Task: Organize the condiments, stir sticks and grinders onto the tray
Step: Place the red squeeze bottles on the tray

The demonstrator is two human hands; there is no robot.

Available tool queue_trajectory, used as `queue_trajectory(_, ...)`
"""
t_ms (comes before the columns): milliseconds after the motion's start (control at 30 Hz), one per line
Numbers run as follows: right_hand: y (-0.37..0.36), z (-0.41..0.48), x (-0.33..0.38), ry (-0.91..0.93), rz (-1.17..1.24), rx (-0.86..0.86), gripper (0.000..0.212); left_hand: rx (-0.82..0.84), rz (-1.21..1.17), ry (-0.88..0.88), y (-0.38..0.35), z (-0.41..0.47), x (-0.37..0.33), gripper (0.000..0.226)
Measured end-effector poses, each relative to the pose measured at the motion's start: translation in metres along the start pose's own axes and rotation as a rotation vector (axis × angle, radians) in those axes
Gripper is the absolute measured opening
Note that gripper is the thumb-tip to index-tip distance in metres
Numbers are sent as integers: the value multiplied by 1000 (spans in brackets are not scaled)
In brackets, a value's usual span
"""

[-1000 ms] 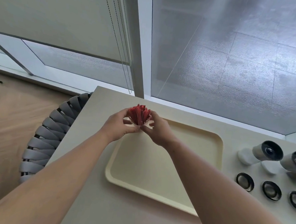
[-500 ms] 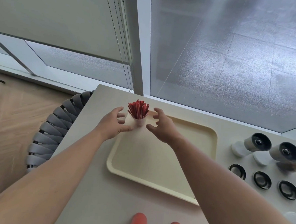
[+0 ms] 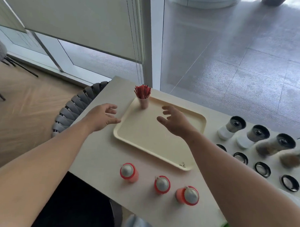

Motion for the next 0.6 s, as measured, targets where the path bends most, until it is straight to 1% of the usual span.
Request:
queue_trajectory(67, 1, -24, 5, 26, -3, 17, 54, -20, -10, -10, -2, -27, 8, 56)
queue_trajectory(200, -1, -84, 16, 80, -38, 66, 51, -60, -40, -22, -20, -90, 29, 21)
queue_trajectory(233, -1, -97, 17, 87, -40, 79, 51, -74, -46, -18, -25, -103, 33, 17)
queue_trajectory(267, -2, -108, 17, 90, -41, 91, 52, -84, -55, -11, -30, -114, 37, 18)
queue_trajectory(400, -5, -154, 15, 81, -32, 143, 61, -50, -124, 1, -55, -153, 47, 63)
queue_trajectory(500, -12, -178, 15, 86, -61, 191, 75, 12, -129, -11, -71, -166, 53, 106)
queue_trajectory(533, -16, -185, 14, 83, -71, 211, 80, 31, -121, -12, -76, -169, 56, 113)
queue_trajectory(600, -23, -194, 13, 86, -110, 251, 86, 44, -76, -8, -85, -171, 61, 115)
Point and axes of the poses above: each hand's wrist, its own z-axis towards the middle knuckle, its own y-axis out of the back of the hand, x = y × z, the point moved 8 cm from there along z, towards the middle knuckle, and after that the axes turned 9 degrees about y, right-handed, at the moved point
